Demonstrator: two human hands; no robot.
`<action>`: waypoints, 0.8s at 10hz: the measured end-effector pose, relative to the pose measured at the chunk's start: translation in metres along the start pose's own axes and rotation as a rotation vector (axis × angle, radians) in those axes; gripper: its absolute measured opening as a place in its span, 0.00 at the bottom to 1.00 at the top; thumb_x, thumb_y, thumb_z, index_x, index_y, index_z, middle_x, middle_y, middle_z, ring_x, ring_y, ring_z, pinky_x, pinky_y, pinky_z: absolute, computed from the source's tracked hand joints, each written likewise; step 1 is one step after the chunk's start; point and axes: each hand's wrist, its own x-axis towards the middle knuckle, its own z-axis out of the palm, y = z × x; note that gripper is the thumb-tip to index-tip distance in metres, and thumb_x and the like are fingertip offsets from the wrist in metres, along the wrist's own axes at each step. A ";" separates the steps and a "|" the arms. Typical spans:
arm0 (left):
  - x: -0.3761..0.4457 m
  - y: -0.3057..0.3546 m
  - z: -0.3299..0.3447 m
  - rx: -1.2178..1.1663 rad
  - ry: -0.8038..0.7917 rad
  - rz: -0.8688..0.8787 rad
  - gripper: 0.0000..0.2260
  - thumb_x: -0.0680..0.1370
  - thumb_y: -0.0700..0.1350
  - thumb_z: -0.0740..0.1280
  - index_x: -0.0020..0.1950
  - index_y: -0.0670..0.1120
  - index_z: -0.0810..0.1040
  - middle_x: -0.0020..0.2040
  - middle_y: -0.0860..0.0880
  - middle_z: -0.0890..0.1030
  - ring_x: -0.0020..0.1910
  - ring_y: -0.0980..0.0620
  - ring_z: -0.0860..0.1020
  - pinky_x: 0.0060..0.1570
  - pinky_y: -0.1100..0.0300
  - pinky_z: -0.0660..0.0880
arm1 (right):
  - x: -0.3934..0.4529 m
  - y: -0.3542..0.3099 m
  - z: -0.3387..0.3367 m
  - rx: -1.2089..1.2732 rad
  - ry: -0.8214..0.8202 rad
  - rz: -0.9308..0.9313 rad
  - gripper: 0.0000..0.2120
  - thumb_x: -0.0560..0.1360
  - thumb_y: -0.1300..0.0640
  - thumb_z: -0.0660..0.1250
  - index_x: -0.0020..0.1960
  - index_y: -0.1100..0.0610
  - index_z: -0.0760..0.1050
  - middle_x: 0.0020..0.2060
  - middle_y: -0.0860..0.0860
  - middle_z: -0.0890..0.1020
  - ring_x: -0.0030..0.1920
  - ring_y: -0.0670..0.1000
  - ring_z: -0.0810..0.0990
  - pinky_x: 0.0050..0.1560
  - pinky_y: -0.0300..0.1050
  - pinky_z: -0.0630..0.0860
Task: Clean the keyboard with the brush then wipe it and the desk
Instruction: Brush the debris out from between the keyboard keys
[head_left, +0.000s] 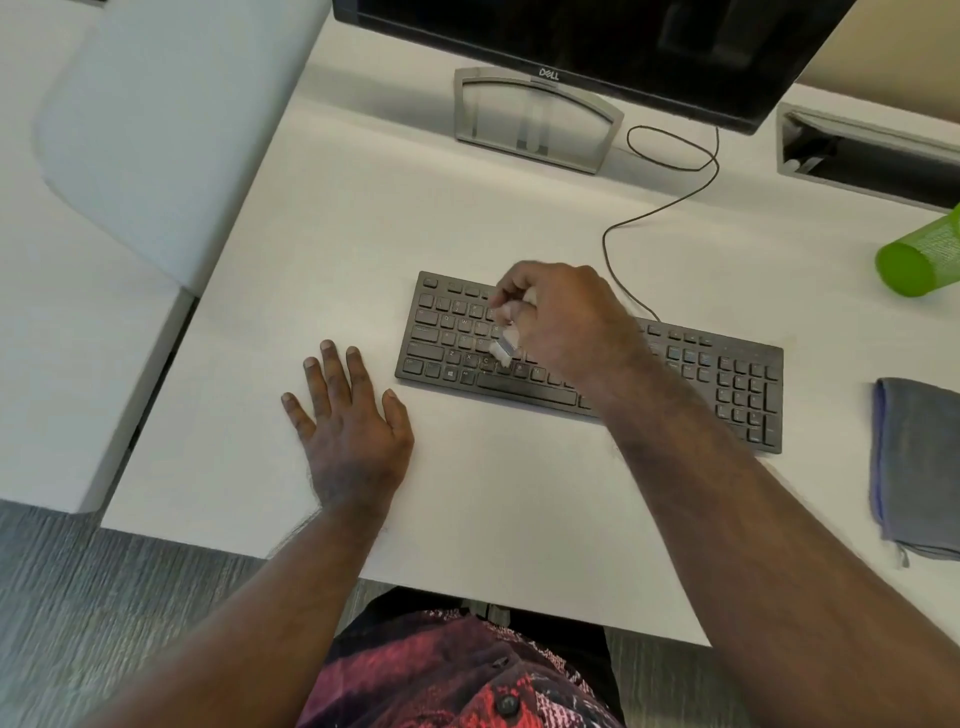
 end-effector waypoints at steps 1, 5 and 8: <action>0.000 0.000 0.001 0.003 -0.003 -0.007 0.32 0.81 0.54 0.50 0.84 0.44 0.54 0.84 0.44 0.49 0.83 0.43 0.47 0.79 0.37 0.43 | -0.004 0.000 0.010 0.099 -0.019 -0.005 0.07 0.78 0.57 0.67 0.47 0.46 0.80 0.41 0.40 0.83 0.37 0.33 0.79 0.29 0.24 0.69; 0.000 0.000 0.001 -0.001 0.005 -0.007 0.32 0.81 0.54 0.50 0.84 0.44 0.54 0.84 0.44 0.49 0.83 0.44 0.47 0.79 0.38 0.42 | -0.022 0.009 0.028 0.150 0.063 0.030 0.06 0.80 0.54 0.62 0.50 0.45 0.77 0.42 0.41 0.84 0.34 0.38 0.77 0.32 0.37 0.73; 0.000 0.000 0.001 0.009 0.002 -0.011 0.32 0.81 0.54 0.49 0.84 0.44 0.54 0.84 0.44 0.49 0.83 0.44 0.47 0.79 0.37 0.42 | -0.030 0.010 0.026 0.186 0.142 0.005 0.06 0.81 0.55 0.62 0.53 0.48 0.77 0.43 0.41 0.83 0.31 0.34 0.76 0.26 0.29 0.66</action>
